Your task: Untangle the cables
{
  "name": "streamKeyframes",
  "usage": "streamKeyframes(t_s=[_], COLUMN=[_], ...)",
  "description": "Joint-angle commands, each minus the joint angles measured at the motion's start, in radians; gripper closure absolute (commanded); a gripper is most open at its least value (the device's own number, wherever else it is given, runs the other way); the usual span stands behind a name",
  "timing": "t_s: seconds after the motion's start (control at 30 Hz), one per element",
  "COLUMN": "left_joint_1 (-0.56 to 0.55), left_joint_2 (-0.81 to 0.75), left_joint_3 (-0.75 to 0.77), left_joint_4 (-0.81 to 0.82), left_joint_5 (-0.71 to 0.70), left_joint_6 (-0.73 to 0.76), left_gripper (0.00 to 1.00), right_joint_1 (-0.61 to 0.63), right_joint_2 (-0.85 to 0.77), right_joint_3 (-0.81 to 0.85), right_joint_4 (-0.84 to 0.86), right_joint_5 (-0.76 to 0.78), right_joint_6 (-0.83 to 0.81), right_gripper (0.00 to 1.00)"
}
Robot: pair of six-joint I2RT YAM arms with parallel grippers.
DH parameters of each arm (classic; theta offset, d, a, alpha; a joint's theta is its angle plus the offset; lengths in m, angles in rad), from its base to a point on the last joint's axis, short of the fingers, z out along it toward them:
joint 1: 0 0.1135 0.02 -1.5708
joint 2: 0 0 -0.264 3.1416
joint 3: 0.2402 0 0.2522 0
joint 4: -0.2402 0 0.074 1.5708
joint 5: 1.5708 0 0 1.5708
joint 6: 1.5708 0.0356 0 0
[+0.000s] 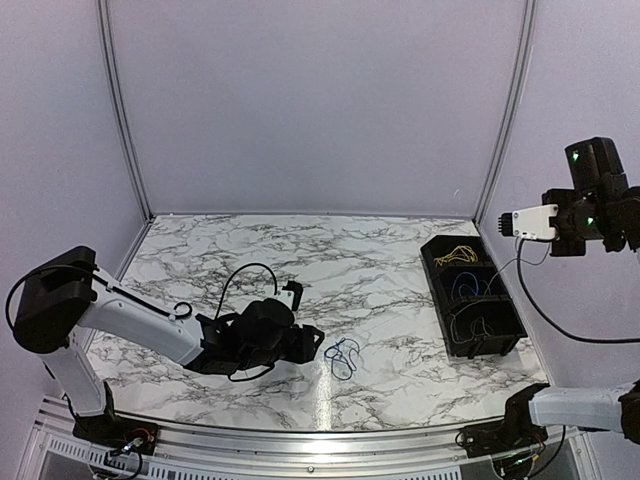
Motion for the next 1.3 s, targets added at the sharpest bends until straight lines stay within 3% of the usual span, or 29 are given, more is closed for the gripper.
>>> streamKeyframes(t_s=[0.0,0.13,0.33,0.77,1.27], left_joint_1=[0.004,0.004,0.004,0.005,0.004], left_joint_2=[-0.011,-0.004,-0.010,-0.010,0.005], left_joint_3=[0.003,0.010,-0.003,-0.022,0.007], left_joint_4=[-0.022,-0.022,-0.021,-0.022,-0.034], left_joint_5=[-0.006,-0.002,-0.012,-0.012,0.011], left_joint_6=[0.003,0.011,0.010,-0.020,-0.018], left_gripper=[0.44,0.44,0.44,0.44,0.44], right_joint_1=[-0.018,-0.064,-0.230,-0.255,-0.261], right_joint_2=[0.053,0.087,0.105,0.074,0.073], right_joint_3=[0.111,0.123,0.066,-0.248,-0.678], right_joint_4=[-0.025,-0.039,-0.013,-0.020,0.339], right_joint_5=[0.033,0.039,-0.049,-0.335,-0.353], right_joint_6=[-0.036,-0.068,-0.149,0.068,0.210], right_gripper=[1.00,1.00,1.00,1.00,1.00])
